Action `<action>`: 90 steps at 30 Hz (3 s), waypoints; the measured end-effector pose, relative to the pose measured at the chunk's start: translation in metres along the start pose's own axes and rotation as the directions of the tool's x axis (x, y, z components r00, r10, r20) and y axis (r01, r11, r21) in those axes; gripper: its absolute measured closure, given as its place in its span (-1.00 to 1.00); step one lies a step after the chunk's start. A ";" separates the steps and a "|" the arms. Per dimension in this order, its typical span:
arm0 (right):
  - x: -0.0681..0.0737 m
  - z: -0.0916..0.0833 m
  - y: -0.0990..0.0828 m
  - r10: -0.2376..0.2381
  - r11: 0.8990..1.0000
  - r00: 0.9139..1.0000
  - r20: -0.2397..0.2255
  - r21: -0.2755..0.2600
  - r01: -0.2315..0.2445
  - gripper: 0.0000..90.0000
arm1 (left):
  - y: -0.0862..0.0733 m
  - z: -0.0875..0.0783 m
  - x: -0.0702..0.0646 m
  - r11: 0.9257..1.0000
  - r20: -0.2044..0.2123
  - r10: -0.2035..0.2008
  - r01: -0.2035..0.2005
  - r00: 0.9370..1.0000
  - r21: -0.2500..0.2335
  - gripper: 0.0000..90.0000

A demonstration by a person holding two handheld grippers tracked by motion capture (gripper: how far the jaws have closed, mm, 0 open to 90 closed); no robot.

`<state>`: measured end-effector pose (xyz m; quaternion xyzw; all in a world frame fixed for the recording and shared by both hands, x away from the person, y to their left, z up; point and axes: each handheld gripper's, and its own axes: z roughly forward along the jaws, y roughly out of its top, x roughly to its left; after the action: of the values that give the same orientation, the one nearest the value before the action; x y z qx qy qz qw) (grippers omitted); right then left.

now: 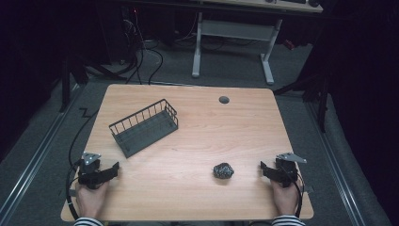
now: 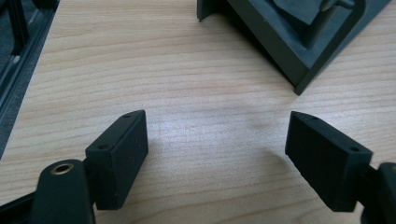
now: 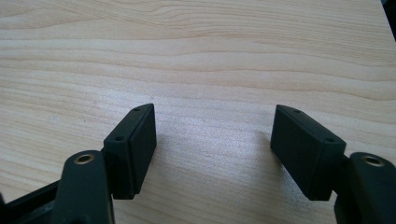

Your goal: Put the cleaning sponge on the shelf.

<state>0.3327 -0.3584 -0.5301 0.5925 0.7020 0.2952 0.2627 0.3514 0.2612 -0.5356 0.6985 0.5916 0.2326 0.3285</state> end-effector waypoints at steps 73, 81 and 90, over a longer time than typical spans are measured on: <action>0.000 0.000 0.000 -0.004 1.000 1.000 -0.009 0.005 0.004 -0.34 | 0.122 0.009 -0.013 1.000 0.034 0.005 -0.006 0.999 0.028 -0.36; 0.000 0.000 0.000 -0.006 1.000 1.000 -0.010 0.002 0.006 -0.34 | 0.118 0.014 -0.016 0.998 0.026 0.034 -0.035 0.999 0.045 -0.19; 0.000 0.001 0.001 -0.004 1.000 1.000 -0.010 0.002 0.004 -0.34 | 0.110 0.014 -0.018 0.999 0.046 0.040 -0.041 0.998 0.033 0.07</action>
<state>0.3340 -0.3584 -0.5301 0.5898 0.7049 0.2968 0.2591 0.4325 0.2320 -0.4634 0.7209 0.5736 0.2133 0.3253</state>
